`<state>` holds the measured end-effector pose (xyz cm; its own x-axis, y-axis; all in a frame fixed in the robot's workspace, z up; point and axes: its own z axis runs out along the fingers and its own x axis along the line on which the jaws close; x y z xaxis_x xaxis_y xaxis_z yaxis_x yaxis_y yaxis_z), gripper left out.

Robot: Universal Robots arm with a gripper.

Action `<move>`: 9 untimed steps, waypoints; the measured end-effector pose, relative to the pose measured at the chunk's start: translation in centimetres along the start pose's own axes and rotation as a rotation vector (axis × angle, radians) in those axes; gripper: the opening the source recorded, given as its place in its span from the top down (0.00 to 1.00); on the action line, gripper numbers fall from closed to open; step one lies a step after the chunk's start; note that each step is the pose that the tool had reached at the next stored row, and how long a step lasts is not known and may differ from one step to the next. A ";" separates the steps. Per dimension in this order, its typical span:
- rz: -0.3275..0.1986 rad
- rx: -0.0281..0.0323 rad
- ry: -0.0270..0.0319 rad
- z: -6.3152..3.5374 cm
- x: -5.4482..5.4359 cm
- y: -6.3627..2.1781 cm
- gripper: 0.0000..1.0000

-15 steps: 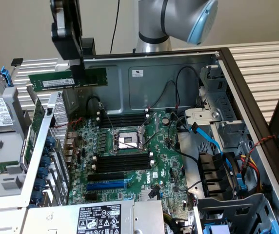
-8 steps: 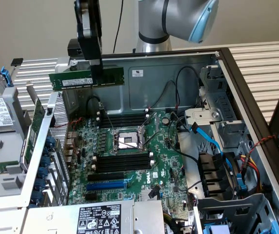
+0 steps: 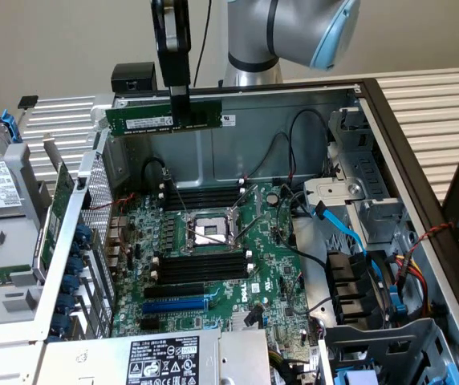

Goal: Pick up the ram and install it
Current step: 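Pick up the ram and move it above insertion slot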

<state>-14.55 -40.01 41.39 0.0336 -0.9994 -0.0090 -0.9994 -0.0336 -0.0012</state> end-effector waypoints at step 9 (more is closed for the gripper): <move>0.000 -0.0003 0.0001 0.25 -1.1 -2.03 0.87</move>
<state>-12.56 -38.88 41.15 0.0336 -0.9994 -0.0089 -0.9994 -0.0336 -0.0009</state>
